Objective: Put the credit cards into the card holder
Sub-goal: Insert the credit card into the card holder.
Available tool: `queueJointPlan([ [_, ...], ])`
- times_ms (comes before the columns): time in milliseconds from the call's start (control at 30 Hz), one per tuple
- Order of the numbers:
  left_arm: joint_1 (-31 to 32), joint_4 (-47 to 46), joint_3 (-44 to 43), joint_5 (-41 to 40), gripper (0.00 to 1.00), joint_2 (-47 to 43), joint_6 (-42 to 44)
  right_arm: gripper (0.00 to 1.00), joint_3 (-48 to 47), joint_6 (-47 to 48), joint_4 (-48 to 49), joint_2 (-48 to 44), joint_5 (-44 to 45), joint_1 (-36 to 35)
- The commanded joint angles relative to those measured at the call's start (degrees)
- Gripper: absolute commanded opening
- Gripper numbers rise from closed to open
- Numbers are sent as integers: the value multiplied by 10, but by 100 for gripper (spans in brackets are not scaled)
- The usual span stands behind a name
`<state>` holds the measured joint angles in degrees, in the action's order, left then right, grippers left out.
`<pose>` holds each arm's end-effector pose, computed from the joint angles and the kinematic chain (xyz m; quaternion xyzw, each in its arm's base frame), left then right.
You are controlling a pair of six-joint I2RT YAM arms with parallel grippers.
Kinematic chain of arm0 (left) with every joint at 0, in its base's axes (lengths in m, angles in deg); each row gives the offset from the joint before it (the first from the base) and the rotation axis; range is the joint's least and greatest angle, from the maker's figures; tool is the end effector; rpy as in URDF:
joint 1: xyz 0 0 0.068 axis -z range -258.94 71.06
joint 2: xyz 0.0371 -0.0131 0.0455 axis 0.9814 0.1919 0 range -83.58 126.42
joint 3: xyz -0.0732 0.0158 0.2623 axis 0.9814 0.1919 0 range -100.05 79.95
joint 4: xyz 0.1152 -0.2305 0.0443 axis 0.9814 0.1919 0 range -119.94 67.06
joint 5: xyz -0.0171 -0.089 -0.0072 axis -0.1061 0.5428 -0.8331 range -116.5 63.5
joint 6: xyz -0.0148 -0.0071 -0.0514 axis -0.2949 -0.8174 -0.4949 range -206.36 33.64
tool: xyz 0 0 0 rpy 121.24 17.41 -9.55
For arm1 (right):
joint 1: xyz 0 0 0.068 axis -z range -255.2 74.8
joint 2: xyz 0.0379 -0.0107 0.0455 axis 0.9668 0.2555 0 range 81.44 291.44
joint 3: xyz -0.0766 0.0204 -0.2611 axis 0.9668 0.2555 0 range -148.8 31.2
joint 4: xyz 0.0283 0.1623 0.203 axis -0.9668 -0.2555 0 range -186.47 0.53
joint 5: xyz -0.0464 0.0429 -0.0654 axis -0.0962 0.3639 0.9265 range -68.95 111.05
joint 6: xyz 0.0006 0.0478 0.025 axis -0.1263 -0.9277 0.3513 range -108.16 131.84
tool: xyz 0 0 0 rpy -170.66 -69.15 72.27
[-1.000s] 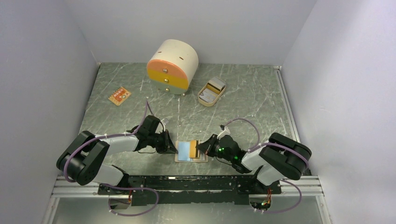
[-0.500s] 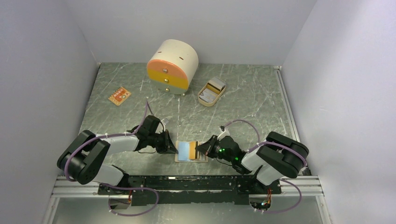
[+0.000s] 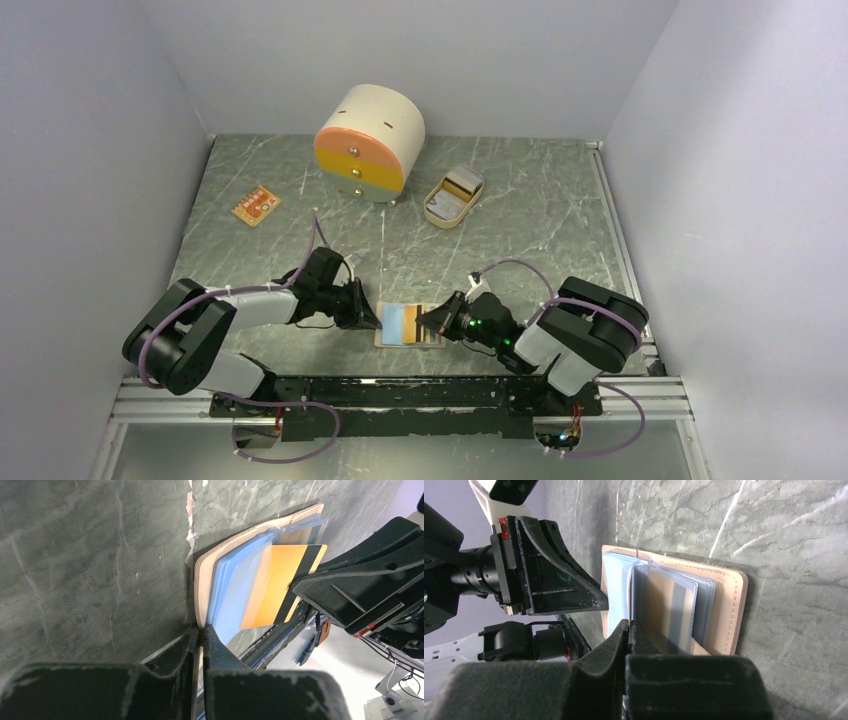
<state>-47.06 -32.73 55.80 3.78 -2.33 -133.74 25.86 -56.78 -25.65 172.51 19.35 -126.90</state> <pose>0.1810 -0.1336 0.1161 -0.0446 0.9213 -0.3801 0.0692 0.1261 0.1613 0.0968 0.1136 0.8207 0.4917 0.2679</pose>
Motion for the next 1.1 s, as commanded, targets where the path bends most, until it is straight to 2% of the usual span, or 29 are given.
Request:
queueJointPlan([
  [0,3,-13,8,6,9,0,0,0,7,-17,26,12,2,1],
  [367,4,-18,9,9,9,2,-2,0,-15,-34,101,94,-22,2],
  [467,5,-17,9,9,9,-1,-2,9,-18,-33,87,94,-24,2],
  [567,4,-12,7,6,9,-4,-1,19,-25,-18,-3,47,-9,2],
  [700,4,-12,7,5,9,-5,0,36,-79,37,-243,-41,22,2],
  [800,5,-18,8,9,9,0,-2,43,-97,59,-342,-80,44,2],
  [1067,5,-16,9,6,9,-4,-3,45,-139,91,-455,-119,62,1],
])
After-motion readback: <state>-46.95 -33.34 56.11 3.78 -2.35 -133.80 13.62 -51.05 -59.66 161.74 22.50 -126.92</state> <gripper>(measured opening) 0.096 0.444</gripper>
